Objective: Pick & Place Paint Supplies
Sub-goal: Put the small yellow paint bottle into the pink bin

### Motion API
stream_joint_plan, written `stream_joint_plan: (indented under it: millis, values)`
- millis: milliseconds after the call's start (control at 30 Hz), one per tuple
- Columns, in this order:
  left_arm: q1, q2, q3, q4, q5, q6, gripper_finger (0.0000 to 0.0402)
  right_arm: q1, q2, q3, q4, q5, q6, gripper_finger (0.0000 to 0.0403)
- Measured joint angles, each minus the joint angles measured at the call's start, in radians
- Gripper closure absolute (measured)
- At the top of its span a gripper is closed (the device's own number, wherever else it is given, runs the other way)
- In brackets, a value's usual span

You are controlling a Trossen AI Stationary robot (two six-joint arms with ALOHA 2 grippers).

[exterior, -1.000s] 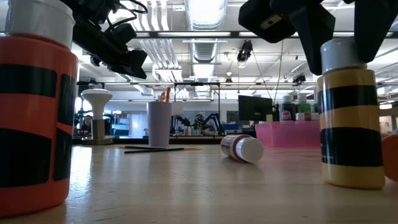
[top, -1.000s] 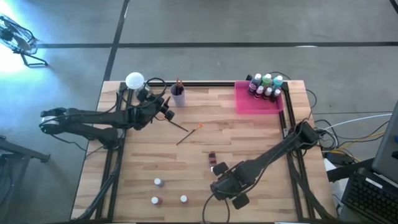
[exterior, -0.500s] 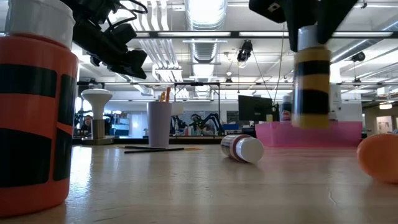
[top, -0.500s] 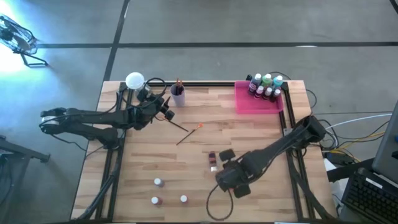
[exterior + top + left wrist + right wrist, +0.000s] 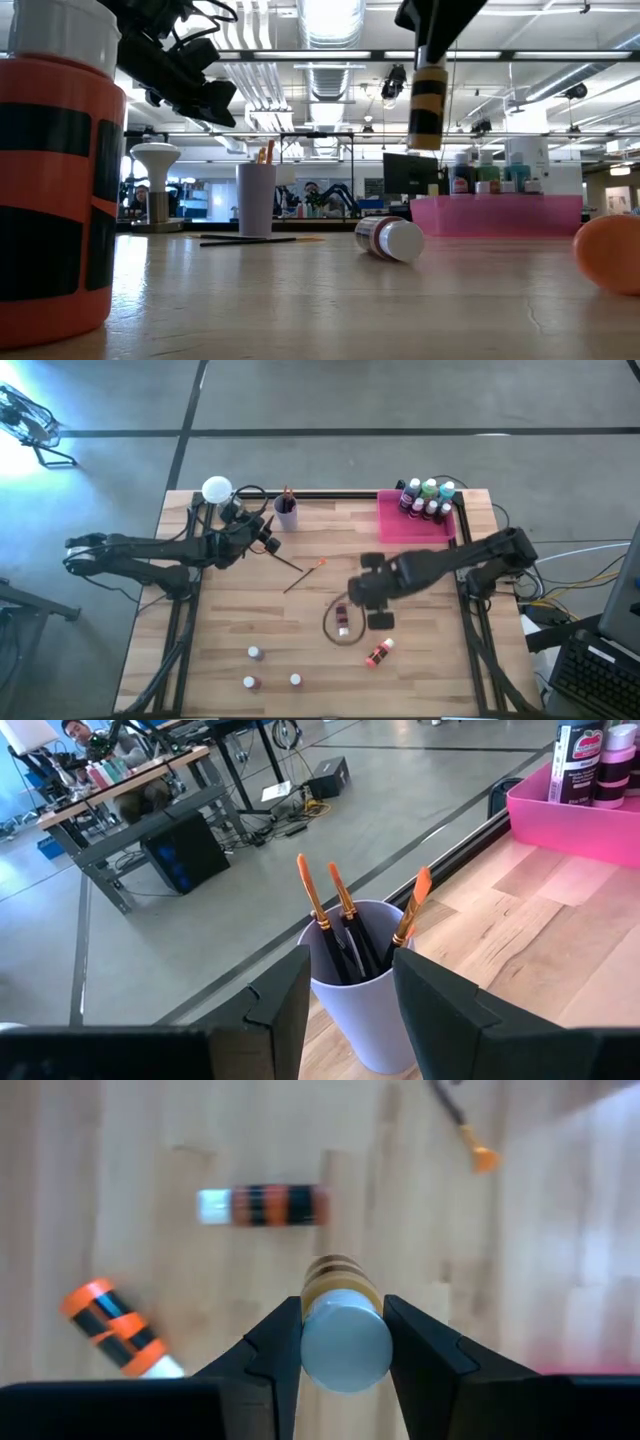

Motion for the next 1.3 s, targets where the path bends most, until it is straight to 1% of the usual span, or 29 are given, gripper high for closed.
stream_joint_plan:
  millis: [300,667,733,833,933,1100,1300]
  values:
    - [0.0,0.0,0.0,0.002,0.0,0.0,0.025,-0.156,-0.105,-0.034,-0.032,0.001,-0.052,0.0289]
    - [0.0,0.0,0.0,0.003,0.0,0.0,0.025,-0.37,-0.246,-0.191,-0.039,0.009,-0.056,0.0289]
    - [0.0,0.0,0.0,0.003,0.0,0.0,0.025,-0.406,-0.27,-0.219,-0.039,0.035,-0.056,0.0289]
    - [0.0,0.0,0.0,0.002,0.0,0.0,0.025,-0.459,-0.301,-0.253,-0.03,0.109,-0.056,0.0289]
    - [0.0,0.0,0.0,0.0,0.0,0.0,0.025,-0.522,-0.332,-0.285,0.023,0.155,-0.062,0.0289]
    - [0.0,0.0,0.0,0.0,0.0,0.0,0.025,-0.638,-0.35,-0.312,0.1,0.159,-0.065,0.0289]
    - [0.0,0.0,0.0,0.0,0.0,0.0,0.025,-0.755,-0.336,-0.314,0.13,0.154,-0.063,0.0289]
